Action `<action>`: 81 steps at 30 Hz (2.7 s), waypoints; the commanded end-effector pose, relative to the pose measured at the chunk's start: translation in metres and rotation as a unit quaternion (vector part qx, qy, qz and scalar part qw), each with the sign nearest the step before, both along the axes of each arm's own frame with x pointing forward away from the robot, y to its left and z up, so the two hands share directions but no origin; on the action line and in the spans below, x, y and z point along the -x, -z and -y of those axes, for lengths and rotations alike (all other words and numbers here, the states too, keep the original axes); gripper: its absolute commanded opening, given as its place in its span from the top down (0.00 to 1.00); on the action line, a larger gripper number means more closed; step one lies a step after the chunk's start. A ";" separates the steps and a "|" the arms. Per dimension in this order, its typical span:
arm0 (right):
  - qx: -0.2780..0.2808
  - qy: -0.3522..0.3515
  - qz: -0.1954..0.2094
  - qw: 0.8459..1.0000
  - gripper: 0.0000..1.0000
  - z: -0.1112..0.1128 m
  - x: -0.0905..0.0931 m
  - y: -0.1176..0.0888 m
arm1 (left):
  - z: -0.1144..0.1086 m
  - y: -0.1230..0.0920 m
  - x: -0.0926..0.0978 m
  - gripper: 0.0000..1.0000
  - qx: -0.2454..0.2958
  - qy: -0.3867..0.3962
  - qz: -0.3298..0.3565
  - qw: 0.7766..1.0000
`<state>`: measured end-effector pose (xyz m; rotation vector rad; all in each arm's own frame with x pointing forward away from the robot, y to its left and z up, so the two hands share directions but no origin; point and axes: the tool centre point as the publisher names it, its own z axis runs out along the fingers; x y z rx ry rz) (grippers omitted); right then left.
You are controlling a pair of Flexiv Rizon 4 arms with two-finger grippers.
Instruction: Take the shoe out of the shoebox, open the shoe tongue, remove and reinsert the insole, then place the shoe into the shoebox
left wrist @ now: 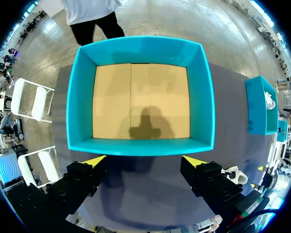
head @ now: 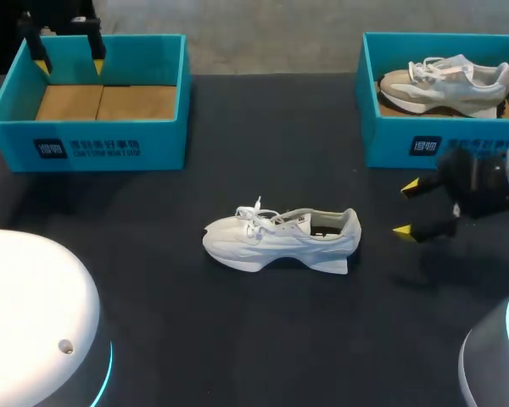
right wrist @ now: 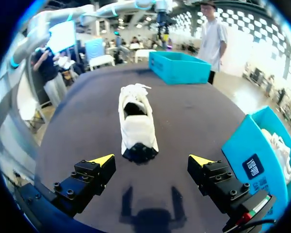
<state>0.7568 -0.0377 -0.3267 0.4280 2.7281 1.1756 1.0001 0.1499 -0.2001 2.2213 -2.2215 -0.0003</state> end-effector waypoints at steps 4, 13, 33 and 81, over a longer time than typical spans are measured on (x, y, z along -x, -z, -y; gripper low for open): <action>-0.066 -0.039 -0.002 0.997 0.00 0.045 -0.002 0.009 | 0.000 0.000 0.000 0.00 0.000 0.000 0.000 1.000; -0.073 -0.040 0.012 0.996 0.00 0.054 0.002 0.024 | 0.000 0.000 0.000 0.00 0.000 0.000 0.000 1.000; -0.092 -0.047 0.022 0.994 0.00 0.043 -0.002 0.036 | 0.000 0.000 0.000 0.00 0.000 0.000 0.000 1.000; -0.169 -0.013 0.024 0.985 0.00 -0.093 -0.003 0.089 | 0.000 0.000 0.000 0.00 0.000 0.000 0.000 1.000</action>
